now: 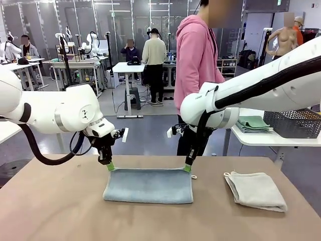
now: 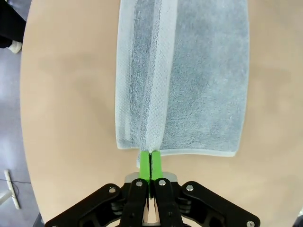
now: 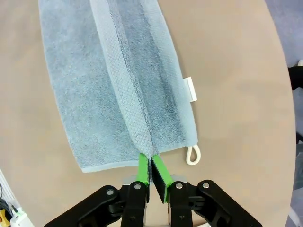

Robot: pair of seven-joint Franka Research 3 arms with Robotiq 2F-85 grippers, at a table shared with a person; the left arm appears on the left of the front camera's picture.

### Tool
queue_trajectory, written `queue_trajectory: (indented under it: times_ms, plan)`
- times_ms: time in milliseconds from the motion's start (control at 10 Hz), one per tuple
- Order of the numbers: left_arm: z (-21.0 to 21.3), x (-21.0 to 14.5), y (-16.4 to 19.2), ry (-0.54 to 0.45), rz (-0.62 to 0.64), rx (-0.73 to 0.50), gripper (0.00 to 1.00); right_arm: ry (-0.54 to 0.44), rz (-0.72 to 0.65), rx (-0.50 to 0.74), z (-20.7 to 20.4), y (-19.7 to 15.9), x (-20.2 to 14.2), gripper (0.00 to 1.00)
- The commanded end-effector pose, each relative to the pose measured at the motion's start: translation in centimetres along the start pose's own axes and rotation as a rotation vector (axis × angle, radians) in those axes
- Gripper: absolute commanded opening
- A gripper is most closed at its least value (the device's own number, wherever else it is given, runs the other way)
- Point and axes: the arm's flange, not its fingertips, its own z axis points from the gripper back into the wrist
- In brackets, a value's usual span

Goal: Fold the towels and place them in the basket.
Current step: When a person lays out a Towel with hook on the table, fold it in half twice.

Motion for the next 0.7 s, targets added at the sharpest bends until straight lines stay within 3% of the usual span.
queue_trajectory:
  times_ms: [0, 100, 200, 300, 400, 500, 600]
  plan:
    - [-0.1, 0.7, 0.7, 0.004, 0.019, 0.03, 0.01, -0.016, 0.006, -0.061, -0.4, -0.3, 0.1, 0.07]
    - [0.0, 0.7, 0.7, 0.009, 0.032, 0.062, 0.41, -0.045, 0.026, -0.105, -0.5, -0.3, 0.1, 0.37]
    - [0.2, 0.8, 0.4, 0.025, 0.051, 0.108, 0.47, -0.059, 0.021, -0.12, -0.6, -0.3, -0.1, 0.44]
    - [0.3, 0.7, 0.2, 0.033, 0.064, 0.134, 0.86, -0.051, 0.022, -0.133, -0.7, -0.2, -0.2, 0.74]
    - [0.4, 0.5, 0.2, 0.04, 0.071, 0.143, 0.51, -0.034, 0.022, -0.153, -0.5, 0.0, -0.2, 0.82]
    - [0.5, 0.2, 0.0, 0.043, 0.079, 0.145, 1.0, -0.023, 0.026, -0.172, -0.4, 0.2, -0.2, 1.0]
    - [0.6, 0.3, -0.4, 0.04, 0.072, 0.144, 0.95, -0.026, 0.029, -0.169, -0.4, 0.5, -0.2, 1.0]
